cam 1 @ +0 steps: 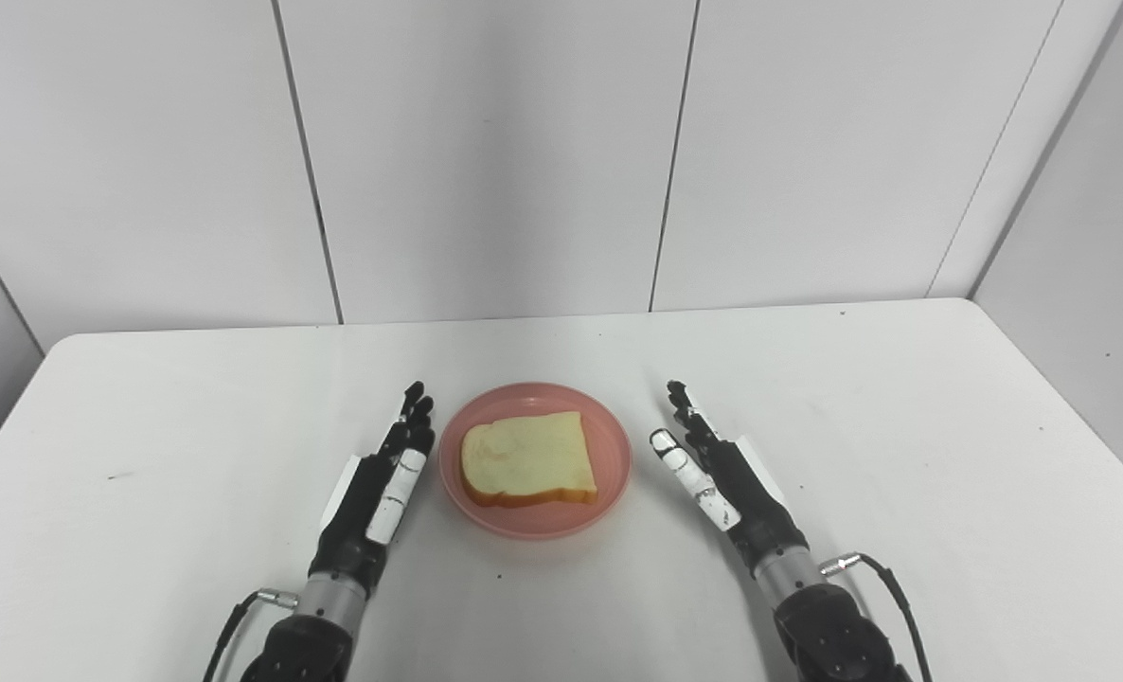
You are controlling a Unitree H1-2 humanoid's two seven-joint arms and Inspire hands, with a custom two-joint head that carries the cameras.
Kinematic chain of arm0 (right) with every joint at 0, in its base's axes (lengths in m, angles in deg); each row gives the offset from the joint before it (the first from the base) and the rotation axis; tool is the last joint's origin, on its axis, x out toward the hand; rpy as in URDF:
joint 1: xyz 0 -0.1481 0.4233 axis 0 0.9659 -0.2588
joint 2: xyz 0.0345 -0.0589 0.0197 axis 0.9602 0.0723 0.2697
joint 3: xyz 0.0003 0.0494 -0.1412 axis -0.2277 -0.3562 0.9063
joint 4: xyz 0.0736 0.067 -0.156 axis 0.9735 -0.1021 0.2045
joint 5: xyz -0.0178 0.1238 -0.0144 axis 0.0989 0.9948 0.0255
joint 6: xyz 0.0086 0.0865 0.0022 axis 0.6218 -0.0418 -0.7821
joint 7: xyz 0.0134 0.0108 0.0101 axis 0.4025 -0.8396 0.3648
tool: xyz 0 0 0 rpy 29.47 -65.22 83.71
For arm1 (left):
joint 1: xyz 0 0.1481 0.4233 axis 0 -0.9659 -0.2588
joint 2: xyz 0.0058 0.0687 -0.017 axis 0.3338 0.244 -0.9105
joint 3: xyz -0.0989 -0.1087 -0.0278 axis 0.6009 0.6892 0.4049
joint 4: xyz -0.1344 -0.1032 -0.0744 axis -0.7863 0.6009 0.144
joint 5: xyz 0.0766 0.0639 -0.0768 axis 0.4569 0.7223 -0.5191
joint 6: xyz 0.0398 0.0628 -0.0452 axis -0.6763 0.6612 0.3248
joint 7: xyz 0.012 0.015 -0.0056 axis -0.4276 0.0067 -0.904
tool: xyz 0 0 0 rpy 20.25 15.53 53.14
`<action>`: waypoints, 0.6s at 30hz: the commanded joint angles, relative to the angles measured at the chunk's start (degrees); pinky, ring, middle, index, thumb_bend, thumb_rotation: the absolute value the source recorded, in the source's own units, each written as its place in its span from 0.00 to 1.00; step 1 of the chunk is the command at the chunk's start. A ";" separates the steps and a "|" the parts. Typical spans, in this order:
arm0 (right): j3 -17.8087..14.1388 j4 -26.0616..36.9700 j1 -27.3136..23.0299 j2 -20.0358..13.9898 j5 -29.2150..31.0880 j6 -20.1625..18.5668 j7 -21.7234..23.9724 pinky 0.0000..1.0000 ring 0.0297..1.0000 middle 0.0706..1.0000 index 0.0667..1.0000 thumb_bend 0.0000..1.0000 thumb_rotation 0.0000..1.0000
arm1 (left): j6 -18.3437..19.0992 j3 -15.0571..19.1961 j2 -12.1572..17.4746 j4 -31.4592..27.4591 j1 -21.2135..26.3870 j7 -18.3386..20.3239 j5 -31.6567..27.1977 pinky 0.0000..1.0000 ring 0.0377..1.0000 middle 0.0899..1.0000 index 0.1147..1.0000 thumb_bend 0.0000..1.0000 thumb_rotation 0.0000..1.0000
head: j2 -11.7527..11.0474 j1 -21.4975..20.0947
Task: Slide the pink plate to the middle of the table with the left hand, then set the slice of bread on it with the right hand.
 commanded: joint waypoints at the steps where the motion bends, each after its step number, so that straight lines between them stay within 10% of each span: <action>1: 0.01 0.92 -1.47 0.23 1.46 3.89 -1.40 1.00 1.00 1.00 1.00 0.76 1.00 | 2.72 -0.39 0.47 -0.14 -2.39 -0.85 1.76 1.00 1.00 1.00 1.00 0.74 1.00 | 0.03 0.03; 12: -0.21 -1.24 3.17 4.30 9.73 4.75 -2.73 1.00 1.00 1.00 1.00 0.50 1.00 | 3.47 0.33 -0.27 -4.06 -4.66 2.66 -4.26 1.00 1.00 1.00 1.00 0.70 1.00 | 0.04 1.25; 18: -0.07 -1.98 3.88 4.26 11.99 2.66 -2.73 1.00 1.00 1.00 1.00 0.35 1.00 | 2.13 -1.62 1.81 -4.47 -5.14 0.38 2.56 1.00 1.00 1.00 1.00 0.67 1.00 | 0.10 1.45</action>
